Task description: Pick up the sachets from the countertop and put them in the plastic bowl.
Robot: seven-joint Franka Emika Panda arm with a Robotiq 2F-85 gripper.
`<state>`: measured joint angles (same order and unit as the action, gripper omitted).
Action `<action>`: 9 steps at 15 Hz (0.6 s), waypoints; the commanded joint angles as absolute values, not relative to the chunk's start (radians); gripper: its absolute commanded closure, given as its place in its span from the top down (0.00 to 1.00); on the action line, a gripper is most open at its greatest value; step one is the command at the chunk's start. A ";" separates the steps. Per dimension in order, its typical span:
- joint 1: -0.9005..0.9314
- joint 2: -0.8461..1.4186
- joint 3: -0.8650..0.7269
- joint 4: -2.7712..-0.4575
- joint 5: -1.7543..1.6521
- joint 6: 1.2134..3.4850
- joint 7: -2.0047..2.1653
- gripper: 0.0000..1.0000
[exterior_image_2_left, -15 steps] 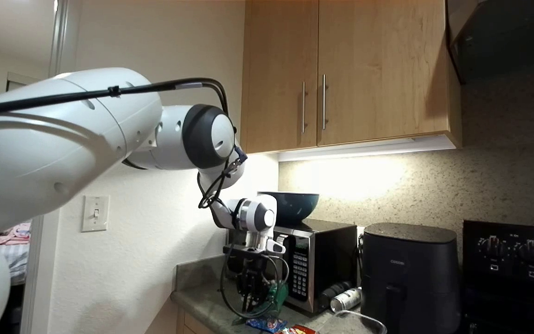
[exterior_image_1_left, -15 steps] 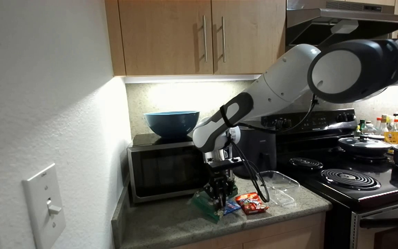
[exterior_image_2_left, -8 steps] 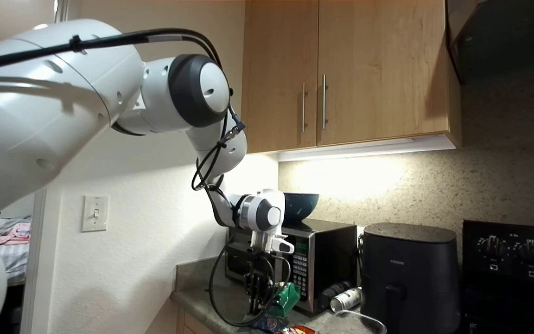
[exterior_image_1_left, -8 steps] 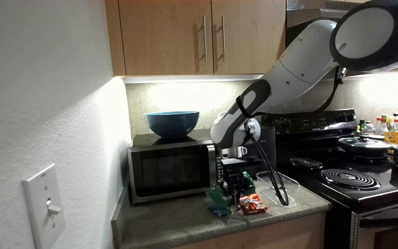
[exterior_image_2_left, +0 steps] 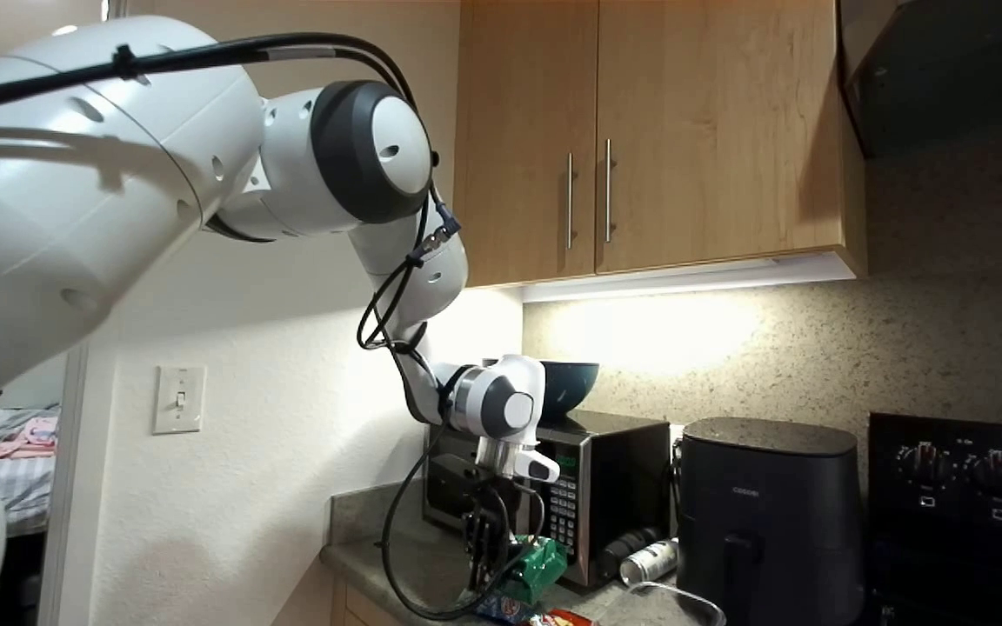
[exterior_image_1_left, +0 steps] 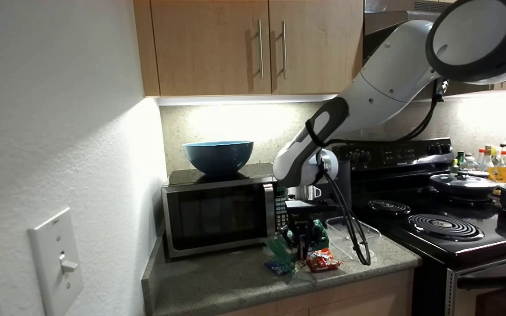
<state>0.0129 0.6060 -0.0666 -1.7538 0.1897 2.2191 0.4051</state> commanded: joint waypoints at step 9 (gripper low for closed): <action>-0.118 0.435 -0.063 -2.113 0.563 2.651 0.430 0.09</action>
<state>-0.1029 0.5183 -0.0834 -2.0047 0.4779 2.5349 0.4056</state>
